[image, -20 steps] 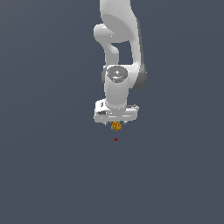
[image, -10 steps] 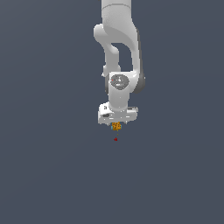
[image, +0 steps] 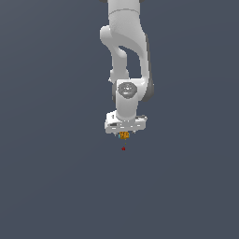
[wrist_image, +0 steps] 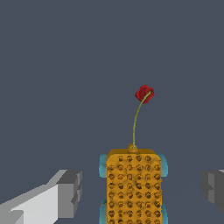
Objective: Pick up the object and move it to a goal position.
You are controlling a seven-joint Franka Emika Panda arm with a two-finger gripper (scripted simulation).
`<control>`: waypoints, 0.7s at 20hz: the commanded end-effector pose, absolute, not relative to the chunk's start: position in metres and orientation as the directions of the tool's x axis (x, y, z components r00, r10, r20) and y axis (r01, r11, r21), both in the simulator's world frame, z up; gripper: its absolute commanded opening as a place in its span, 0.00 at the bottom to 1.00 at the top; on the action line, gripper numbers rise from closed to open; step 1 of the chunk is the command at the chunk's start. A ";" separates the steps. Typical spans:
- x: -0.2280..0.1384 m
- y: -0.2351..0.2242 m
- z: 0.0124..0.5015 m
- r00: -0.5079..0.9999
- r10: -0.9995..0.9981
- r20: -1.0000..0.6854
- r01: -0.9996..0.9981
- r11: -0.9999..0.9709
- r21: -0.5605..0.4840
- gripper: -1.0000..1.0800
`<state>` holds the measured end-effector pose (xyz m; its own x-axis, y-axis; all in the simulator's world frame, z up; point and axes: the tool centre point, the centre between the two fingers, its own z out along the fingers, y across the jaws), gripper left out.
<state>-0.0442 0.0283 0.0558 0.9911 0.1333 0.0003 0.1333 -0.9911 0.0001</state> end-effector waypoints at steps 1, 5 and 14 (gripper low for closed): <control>-0.045 0.028 0.045 0.991 0.134 -0.001 0.134 -0.991 0.000 0.96; -0.046 0.028 0.025 0.991 0.134 0.000 0.134 -0.991 0.000 0.96; -0.045 0.029 0.015 0.991 0.135 0.000 0.135 -0.991 0.000 0.00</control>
<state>-0.0456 0.0281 0.0161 0.9911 0.1334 -0.0009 0.1334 -0.9911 0.0000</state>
